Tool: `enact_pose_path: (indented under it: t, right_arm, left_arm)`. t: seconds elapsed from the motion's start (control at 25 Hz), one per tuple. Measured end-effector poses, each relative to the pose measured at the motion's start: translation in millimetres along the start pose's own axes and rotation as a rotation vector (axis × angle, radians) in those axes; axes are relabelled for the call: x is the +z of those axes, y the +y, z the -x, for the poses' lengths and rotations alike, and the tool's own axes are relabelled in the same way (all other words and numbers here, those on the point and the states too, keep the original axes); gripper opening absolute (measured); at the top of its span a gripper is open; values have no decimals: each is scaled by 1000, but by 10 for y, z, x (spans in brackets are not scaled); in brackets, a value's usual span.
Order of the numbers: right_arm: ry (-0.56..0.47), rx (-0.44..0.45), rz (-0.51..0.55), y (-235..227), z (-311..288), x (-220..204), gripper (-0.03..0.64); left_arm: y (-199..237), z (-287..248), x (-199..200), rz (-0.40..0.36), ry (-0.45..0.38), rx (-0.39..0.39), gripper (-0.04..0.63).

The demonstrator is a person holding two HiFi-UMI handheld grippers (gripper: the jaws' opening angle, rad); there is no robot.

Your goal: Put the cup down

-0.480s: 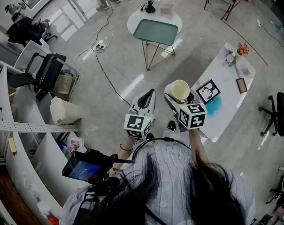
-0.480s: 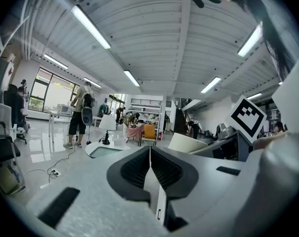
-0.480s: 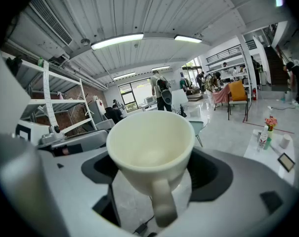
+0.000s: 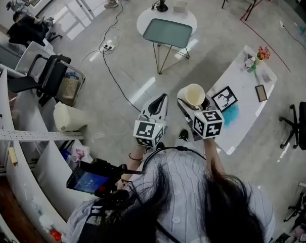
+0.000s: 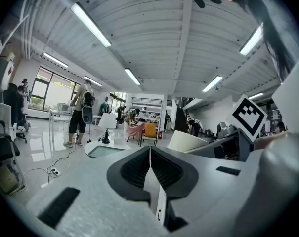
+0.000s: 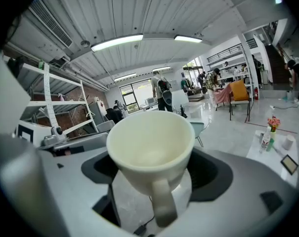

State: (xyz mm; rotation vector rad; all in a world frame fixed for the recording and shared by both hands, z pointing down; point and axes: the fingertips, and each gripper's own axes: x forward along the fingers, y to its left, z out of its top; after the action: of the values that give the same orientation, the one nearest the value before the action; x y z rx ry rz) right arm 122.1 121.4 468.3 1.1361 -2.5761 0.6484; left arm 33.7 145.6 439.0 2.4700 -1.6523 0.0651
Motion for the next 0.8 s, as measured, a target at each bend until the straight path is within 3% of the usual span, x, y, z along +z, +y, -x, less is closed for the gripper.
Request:
enact_pose_path:
  t: [0.8]
  right_arm:
    - [15, 97, 14, -572, -193, 191, 399]
  left_arm:
    - [-133, -570, -35, -18, 21, 89, 18]
